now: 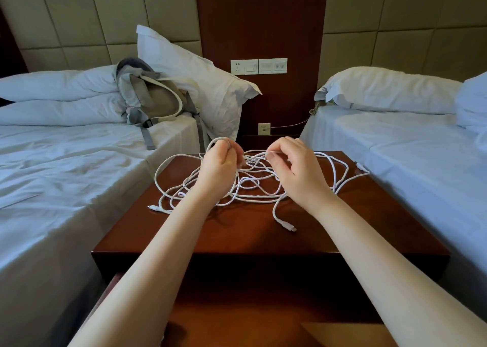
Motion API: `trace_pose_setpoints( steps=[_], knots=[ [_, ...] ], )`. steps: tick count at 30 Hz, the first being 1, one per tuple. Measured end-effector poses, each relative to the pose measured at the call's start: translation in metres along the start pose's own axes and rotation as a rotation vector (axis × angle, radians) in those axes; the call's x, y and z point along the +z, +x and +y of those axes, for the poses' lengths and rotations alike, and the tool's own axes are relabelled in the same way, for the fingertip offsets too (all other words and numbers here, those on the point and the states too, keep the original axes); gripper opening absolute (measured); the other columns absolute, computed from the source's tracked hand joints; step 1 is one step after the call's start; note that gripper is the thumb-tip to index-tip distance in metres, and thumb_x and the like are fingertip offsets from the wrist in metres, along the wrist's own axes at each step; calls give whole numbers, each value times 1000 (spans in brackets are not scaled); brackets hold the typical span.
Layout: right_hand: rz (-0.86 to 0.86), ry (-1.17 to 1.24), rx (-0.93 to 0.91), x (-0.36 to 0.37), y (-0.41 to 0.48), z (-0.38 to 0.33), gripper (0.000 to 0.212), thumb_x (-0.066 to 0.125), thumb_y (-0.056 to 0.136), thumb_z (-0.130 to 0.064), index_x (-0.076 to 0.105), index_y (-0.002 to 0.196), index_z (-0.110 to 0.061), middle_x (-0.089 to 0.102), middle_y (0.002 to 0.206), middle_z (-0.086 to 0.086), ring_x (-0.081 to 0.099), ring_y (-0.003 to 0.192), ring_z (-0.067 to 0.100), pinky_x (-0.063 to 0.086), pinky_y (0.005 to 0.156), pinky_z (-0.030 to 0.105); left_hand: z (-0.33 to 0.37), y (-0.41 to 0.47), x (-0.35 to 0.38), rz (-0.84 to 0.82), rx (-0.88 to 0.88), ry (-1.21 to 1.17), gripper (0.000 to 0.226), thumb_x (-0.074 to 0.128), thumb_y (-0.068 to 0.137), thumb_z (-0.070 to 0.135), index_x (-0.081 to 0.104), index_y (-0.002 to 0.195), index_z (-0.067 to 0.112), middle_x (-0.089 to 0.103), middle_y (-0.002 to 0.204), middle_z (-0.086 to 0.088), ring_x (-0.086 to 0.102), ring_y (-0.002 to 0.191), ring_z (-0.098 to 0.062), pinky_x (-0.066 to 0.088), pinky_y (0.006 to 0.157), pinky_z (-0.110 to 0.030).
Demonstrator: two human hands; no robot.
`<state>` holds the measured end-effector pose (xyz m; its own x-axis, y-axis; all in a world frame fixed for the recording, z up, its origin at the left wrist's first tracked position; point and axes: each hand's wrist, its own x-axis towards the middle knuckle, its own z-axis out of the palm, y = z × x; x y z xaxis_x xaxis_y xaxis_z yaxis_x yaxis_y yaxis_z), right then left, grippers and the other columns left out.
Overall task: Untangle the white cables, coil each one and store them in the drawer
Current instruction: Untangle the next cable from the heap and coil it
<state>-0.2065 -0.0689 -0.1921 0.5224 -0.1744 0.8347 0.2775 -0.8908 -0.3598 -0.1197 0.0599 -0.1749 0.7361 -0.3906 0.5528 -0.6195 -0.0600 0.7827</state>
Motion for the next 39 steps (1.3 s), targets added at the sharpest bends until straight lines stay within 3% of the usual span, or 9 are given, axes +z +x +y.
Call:
trace_pose_setpoints(
  steps=[5,13,15,18,20,25,29,34,39],
  knots=[
    [122,54,-9,-8,7,-4,30,47,92,-33,66,88,-10,58,83,-6,53,83,12,45,70,24,7,-6,8,-208,-62,-133,29,36,97,5,54,76,10,43,62,0,39,52,-7,32,48,-16],
    [58,257,161,-21,9,-4,7,58,93,-20,63,88,-23,61,88,-3,54,83,8,41,74,10,21,-16,8,-839,-223,-545,30,40,86,19,54,61,12,34,51,1,29,46,-11,28,46,-20],
    [16,351,216,-23,7,-5,11,56,94,-22,64,87,-25,63,88,-3,57,79,5,44,73,14,24,-17,6,-909,-260,-643,25,40,85,16,56,66,10,37,52,0,32,46,-11,32,49,-21],
    [-61,462,272,-21,3,-2,18,52,96,-28,65,84,-29,64,83,11,53,70,31,43,67,31,30,-18,3,-1016,-286,-760,28,38,85,14,58,66,10,36,50,2,32,44,-9,34,49,-21],
    [-138,537,275,-13,-2,-2,20,52,94,-27,65,80,-32,62,75,7,51,68,31,41,67,34,33,-17,2,-1041,-280,-835,32,36,86,16,58,64,11,34,49,4,30,43,-8,34,47,-20],
    [-270,473,375,8,-16,-6,42,45,95,-17,61,66,-44,50,65,14,44,62,15,37,60,31,35,-10,-5,-830,-244,-1091,26,38,86,16,53,65,12,35,49,6,32,43,-6,30,48,-20],
    [-480,247,349,19,-29,-4,28,46,99,-26,64,79,-18,58,71,19,45,56,19,37,58,30,28,-1,-7,-423,-216,-1098,27,29,93,12,45,72,11,37,50,5,34,44,-7,34,48,-19],
    [-504,116,334,25,-34,-1,32,55,92,-30,52,63,-18,56,65,-4,52,66,7,42,71,23,10,12,-12,-9,-123,-902,32,31,98,4,52,74,8,47,53,2,39,49,-10,34,53,-22],
    [-364,93,323,24,-33,3,36,56,92,-24,48,58,-19,49,57,-6,45,60,10,40,64,32,-5,6,-17,235,-2,-257,31,40,97,7,57,72,17,52,66,1,47,56,-5,37,56,-18]
  ],
)
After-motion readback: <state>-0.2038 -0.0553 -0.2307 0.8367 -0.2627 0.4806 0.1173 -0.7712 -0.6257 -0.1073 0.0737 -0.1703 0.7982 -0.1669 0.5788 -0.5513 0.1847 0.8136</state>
